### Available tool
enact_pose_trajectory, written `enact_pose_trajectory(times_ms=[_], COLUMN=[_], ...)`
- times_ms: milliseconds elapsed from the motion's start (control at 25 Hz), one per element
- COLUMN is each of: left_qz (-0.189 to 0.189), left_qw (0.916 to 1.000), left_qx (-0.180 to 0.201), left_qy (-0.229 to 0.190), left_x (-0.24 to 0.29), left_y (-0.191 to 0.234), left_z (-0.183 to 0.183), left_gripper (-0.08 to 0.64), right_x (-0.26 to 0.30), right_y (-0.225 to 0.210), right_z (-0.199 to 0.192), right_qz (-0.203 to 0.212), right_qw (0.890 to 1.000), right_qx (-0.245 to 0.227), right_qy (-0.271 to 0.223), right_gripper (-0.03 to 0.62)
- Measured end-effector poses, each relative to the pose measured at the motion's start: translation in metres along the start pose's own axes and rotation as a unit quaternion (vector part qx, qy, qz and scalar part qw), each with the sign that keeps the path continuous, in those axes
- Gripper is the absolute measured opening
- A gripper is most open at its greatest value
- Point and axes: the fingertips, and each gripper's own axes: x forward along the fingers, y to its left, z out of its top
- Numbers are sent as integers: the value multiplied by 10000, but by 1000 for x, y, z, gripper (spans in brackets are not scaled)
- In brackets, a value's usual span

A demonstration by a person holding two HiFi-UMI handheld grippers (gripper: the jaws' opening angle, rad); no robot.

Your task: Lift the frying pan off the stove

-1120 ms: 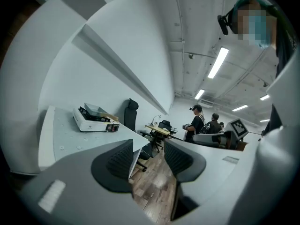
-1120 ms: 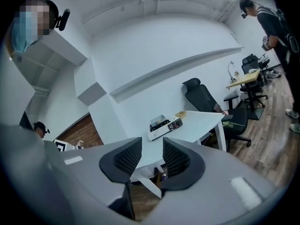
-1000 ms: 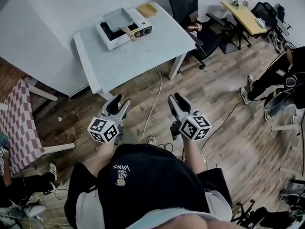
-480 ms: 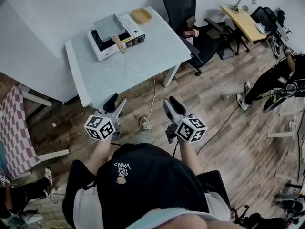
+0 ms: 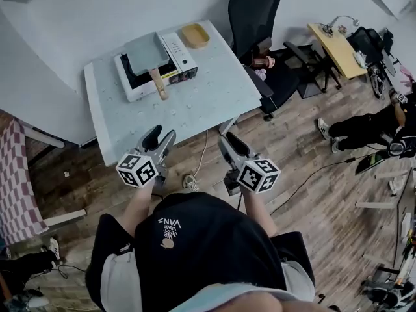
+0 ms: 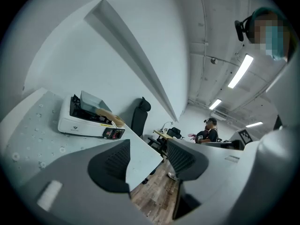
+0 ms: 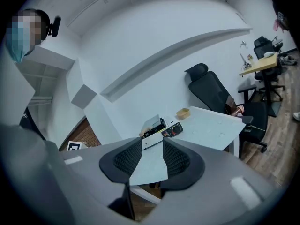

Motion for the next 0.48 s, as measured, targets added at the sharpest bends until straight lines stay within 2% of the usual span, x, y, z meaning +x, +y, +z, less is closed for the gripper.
enact_pose_trajectory(times_ms=[240, 480], left_qz=[191, 559], left_qw=[9996, 9971], left_qx=[-85, -411], left_qy=[-186, -328], left_x=[23, 26], left_y=[20, 41], left_z=[23, 26], left_gripper=[232, 236], right_x=[40, 77], right_y=[-8, -12], right_z=[22, 22], right_qz=[270, 642], right_qw=[9995, 9967], right_qx=[-47, 88], right_qy=[146, 486], right_gripper=[129, 129])
